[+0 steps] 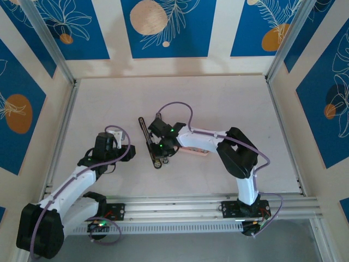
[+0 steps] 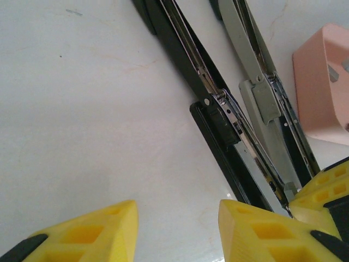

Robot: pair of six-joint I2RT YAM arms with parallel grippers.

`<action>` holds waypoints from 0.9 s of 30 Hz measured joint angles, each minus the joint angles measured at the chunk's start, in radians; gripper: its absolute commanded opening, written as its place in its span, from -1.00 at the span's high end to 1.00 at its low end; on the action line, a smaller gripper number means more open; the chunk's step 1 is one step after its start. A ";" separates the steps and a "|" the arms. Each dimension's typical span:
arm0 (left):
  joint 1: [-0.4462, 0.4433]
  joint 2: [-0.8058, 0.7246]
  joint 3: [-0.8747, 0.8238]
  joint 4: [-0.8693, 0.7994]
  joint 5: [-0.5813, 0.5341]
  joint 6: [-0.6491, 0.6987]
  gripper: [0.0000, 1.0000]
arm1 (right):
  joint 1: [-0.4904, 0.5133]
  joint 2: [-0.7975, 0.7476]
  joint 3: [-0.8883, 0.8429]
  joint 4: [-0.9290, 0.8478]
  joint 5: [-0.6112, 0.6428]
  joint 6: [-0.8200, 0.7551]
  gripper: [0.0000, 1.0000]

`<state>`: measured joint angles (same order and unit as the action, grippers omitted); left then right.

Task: Load the staples into the stapler

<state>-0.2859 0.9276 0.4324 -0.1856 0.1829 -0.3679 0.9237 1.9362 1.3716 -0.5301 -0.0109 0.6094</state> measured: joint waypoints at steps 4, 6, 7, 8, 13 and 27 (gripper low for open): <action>0.000 -0.014 -0.002 0.014 0.001 0.006 0.13 | -0.018 -0.060 -0.071 0.073 -0.027 0.011 0.98; 0.000 -0.022 -0.006 0.025 0.008 0.010 0.13 | -0.029 -0.084 -0.101 0.117 -0.050 0.021 0.98; 0.000 -0.026 -0.010 0.031 0.011 0.011 0.13 | -0.034 -0.095 -0.116 0.142 -0.065 0.026 0.98; 0.000 -0.031 -0.013 0.038 0.016 0.015 0.13 | -0.037 -0.102 -0.128 0.162 -0.076 0.029 0.98; 0.000 -0.063 -0.039 0.090 0.053 0.047 0.12 | -0.048 -0.127 -0.168 0.254 -0.124 0.032 0.98; 0.000 -0.176 0.020 0.243 0.200 0.300 -0.01 | -0.127 -0.341 -0.312 0.564 -0.287 0.032 1.00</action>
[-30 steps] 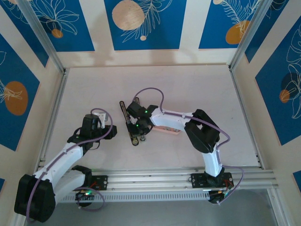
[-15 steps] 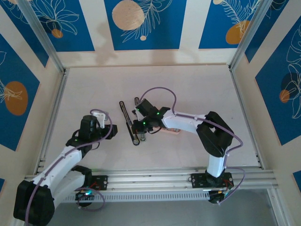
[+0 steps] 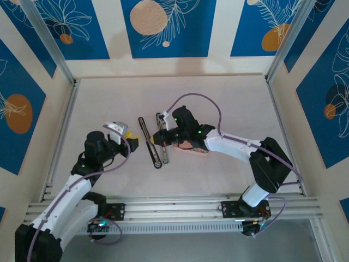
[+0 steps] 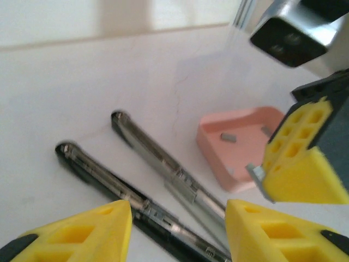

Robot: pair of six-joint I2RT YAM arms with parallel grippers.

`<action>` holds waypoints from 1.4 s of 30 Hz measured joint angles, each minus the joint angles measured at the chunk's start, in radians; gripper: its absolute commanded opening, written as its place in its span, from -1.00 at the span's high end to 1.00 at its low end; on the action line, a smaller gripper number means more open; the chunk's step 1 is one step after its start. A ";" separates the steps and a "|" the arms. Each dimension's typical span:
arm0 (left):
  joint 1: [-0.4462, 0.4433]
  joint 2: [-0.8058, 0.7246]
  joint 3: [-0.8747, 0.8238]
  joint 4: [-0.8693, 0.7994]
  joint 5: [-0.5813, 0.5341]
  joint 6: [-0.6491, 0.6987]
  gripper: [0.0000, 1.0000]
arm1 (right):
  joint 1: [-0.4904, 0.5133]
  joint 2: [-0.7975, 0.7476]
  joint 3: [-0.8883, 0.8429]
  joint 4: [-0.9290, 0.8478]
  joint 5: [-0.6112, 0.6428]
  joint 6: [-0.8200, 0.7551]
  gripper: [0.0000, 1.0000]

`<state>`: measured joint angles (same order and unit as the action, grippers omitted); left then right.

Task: Load the staples into the stapler

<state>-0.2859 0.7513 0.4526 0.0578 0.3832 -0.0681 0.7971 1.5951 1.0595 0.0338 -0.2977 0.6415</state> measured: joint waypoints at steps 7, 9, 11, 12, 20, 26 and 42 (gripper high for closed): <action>0.000 -0.039 0.105 -0.016 0.114 0.180 -0.09 | -0.017 -0.092 -0.068 0.091 -0.074 0.000 1.00; 0.000 -0.048 0.129 -0.032 0.142 0.230 -0.11 | -0.021 -0.114 -0.081 0.112 -0.093 0.000 1.00; 0.000 -0.054 0.151 -0.058 0.173 0.287 -0.11 | -0.025 -0.134 -0.093 0.131 -0.111 0.000 1.00; 0.000 -0.056 0.163 -0.077 0.193 0.322 -0.11 | -0.028 -0.146 -0.101 0.139 -0.124 0.000 1.00; -0.002 -0.083 0.200 -0.211 0.358 0.614 -0.24 | -0.046 -0.215 -0.151 0.219 -0.223 0.008 1.00; -0.015 -0.054 0.223 -0.280 0.418 0.754 -0.25 | -0.041 -0.218 -0.157 0.319 -0.324 0.032 1.00; -0.047 -0.079 0.204 -0.238 0.461 0.810 -0.19 | 0.001 -0.111 -0.157 0.499 -0.414 0.156 1.00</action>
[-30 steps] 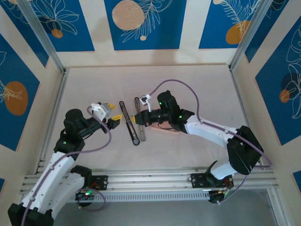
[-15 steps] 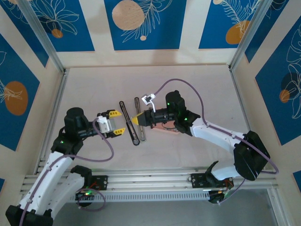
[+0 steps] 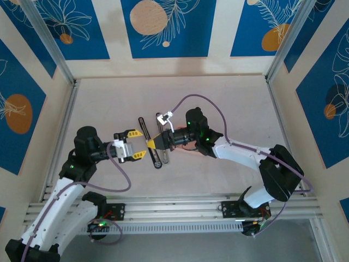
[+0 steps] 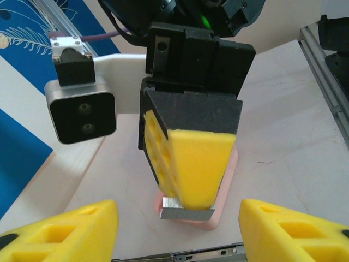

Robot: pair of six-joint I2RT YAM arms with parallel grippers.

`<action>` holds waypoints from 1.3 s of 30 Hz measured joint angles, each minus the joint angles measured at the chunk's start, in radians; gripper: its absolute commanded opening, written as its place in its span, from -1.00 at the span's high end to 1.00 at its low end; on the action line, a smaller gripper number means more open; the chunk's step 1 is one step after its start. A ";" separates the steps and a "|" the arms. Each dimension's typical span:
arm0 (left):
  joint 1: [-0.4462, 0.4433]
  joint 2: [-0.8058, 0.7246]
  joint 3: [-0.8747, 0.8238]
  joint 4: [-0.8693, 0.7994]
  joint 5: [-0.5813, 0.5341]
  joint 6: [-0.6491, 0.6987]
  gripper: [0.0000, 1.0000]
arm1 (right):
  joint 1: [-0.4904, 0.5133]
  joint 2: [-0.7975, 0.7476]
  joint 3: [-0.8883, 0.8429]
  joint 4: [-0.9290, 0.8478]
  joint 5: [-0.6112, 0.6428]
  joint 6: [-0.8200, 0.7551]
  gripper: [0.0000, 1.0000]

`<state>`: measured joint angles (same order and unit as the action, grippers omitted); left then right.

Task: Load the staples into the stapler

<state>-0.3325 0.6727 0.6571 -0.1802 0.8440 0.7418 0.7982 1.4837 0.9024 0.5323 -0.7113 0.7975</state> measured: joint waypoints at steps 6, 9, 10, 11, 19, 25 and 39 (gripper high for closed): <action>-0.008 -0.004 -0.006 -0.002 0.001 0.028 -0.08 | 0.003 0.003 0.000 0.030 -0.001 0.024 1.00; -0.013 -0.004 -0.006 -0.008 0.001 0.047 -0.04 | 0.003 0.003 0.000 0.037 -0.001 0.031 1.00; -0.013 -0.004 -0.006 -0.011 0.001 0.053 -0.02 | 0.003 0.003 0.000 0.039 -0.001 0.033 1.00; -0.013 -0.004 -0.006 -0.012 0.000 0.055 -0.01 | 0.003 0.003 0.000 0.042 -0.003 0.036 1.00; -0.024 -0.004 -0.010 -0.015 -0.014 0.080 -0.04 | 0.010 0.005 0.000 0.056 -0.012 0.051 1.00; -0.026 -0.004 -0.015 -0.014 -0.027 0.080 0.05 | 0.021 0.011 0.000 0.062 -0.019 0.055 1.00; -0.032 -0.004 -0.018 -0.007 -0.039 0.091 0.18 | 0.028 0.026 0.000 0.089 -0.023 0.074 1.00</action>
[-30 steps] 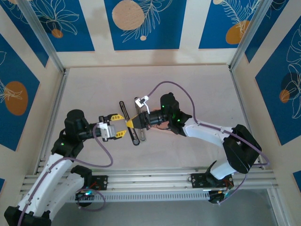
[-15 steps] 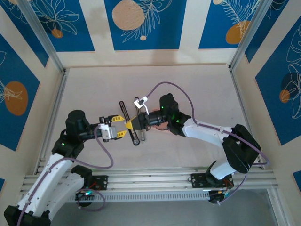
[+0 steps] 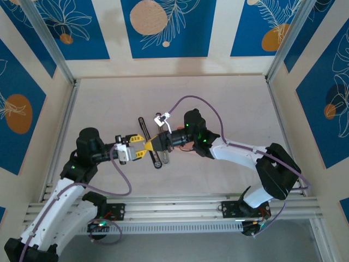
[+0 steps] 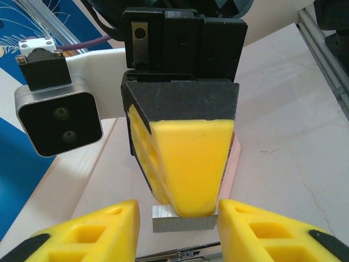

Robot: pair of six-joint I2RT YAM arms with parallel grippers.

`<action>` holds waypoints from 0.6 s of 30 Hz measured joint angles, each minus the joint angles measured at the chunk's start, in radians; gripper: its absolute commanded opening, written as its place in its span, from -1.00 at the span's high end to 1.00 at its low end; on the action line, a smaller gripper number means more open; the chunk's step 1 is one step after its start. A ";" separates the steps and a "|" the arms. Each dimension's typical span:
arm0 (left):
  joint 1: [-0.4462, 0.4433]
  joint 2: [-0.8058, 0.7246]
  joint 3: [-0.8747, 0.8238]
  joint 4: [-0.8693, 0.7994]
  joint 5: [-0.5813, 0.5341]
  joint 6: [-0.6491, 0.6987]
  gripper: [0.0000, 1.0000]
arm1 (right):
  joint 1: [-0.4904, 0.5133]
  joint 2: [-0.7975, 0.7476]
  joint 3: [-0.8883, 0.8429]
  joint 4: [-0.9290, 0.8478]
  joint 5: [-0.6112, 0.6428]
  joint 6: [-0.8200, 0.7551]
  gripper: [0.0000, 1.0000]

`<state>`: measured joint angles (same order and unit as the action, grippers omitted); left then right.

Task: Load the staples into the stapler

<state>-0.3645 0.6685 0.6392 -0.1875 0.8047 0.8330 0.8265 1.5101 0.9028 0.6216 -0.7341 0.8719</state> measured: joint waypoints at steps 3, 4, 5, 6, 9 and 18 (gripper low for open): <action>-0.001 0.000 0.000 -0.001 -0.002 0.012 0.22 | 0.003 0.000 0.000 0.001 0.000 0.003 1.00; -0.002 0.000 0.000 -0.002 -0.002 0.014 0.25 | 0.003 0.000 0.000 0.001 0.000 0.003 1.00; -0.003 0.000 0.000 -0.004 -0.004 0.016 0.29 | 0.003 0.000 0.000 0.003 0.000 0.003 1.00; -0.006 0.000 0.000 -0.006 -0.005 0.019 0.31 | 0.003 0.000 0.000 0.005 0.000 0.003 1.00; -0.008 0.000 0.000 -0.010 -0.006 0.028 0.37 | 0.003 0.000 0.000 0.008 0.001 0.003 1.00; -0.012 -0.013 0.000 -0.016 -0.031 0.041 0.55 | 0.003 0.000 0.000 0.014 0.005 0.003 1.00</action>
<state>-0.3767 0.6552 0.6392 -0.2031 0.7734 0.8742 0.8299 1.5105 0.9028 0.6361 -0.7292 0.8753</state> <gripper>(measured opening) 0.253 0.048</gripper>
